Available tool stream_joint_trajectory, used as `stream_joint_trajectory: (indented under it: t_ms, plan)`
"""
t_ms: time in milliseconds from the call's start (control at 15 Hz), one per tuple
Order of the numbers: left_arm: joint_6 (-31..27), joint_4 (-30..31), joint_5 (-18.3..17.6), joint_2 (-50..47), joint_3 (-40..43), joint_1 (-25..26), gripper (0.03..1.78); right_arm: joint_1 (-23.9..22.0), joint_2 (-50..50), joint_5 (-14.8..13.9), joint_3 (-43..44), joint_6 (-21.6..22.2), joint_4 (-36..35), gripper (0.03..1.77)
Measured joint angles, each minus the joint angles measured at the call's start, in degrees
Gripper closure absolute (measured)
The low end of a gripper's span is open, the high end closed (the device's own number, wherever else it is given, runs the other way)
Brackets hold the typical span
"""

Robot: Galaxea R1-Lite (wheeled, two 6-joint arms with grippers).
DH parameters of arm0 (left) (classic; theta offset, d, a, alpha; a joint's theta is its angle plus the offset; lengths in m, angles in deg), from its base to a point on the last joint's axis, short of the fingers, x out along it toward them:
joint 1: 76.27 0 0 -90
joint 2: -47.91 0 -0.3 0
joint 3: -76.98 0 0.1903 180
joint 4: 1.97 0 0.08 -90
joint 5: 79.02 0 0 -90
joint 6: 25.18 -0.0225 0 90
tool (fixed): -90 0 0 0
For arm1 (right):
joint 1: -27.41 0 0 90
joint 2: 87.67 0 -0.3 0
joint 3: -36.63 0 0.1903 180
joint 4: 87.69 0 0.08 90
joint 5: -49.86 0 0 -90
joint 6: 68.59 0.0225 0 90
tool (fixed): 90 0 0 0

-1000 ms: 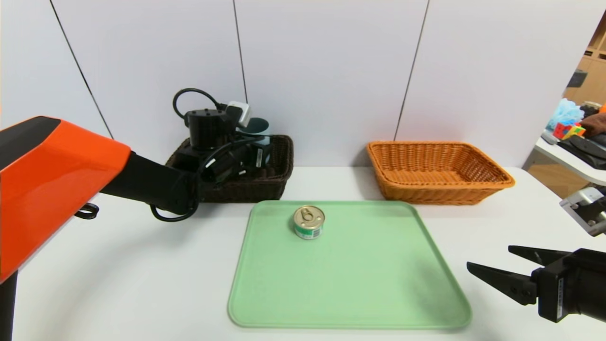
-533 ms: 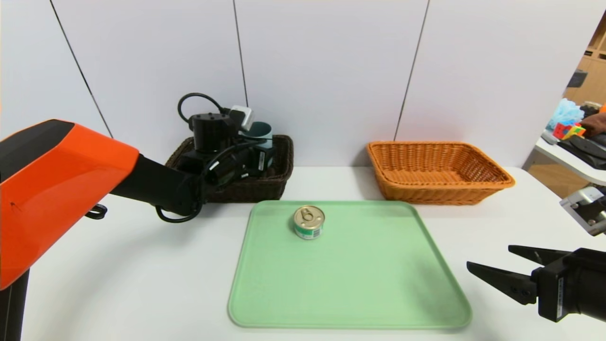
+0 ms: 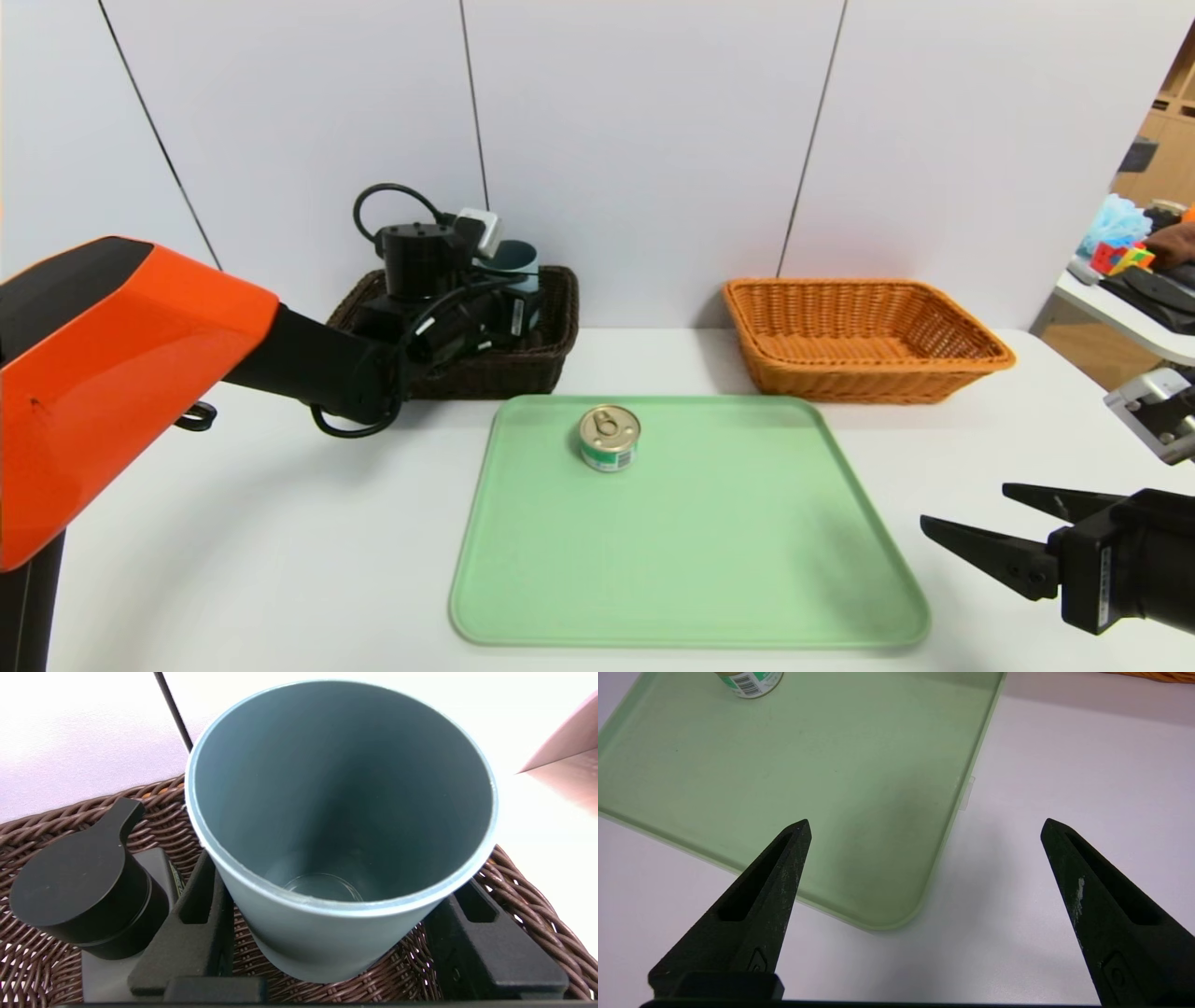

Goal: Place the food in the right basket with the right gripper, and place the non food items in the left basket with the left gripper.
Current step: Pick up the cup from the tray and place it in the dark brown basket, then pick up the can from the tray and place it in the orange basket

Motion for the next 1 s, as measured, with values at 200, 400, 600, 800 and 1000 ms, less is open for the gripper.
stream_joint_trajectory:
  t_ms: [200,400,600,800,1000]
  plan:
    - [0.7,-0.1,0.0,0.0,0.0,0.0,0.55,0.0,0.0,0.0,0.0,0.0,0.0,0.10]
    - [0.7,-0.1,0.0,-0.1,-0.2,0.0,0.41,0.0,0.0,0.0,0.0,0.0,0.0,0.10]
    - [0.7,-0.3,0.0,-1.0,-0.3,0.0,0.31,0.1,0.1,0.0,0.1,0.0,0.0,0.10]
    - [0.7,-2.0,0.1,-3.7,0.1,0.0,0.25,0.0,0.2,0.0,0.0,0.0,0.0,0.10]
    - [1.9,-6.3,0.2,-8.2,1.2,-0.1,0.20,0.0,0.8,0.0,-0.2,0.1,0.0,0.10]
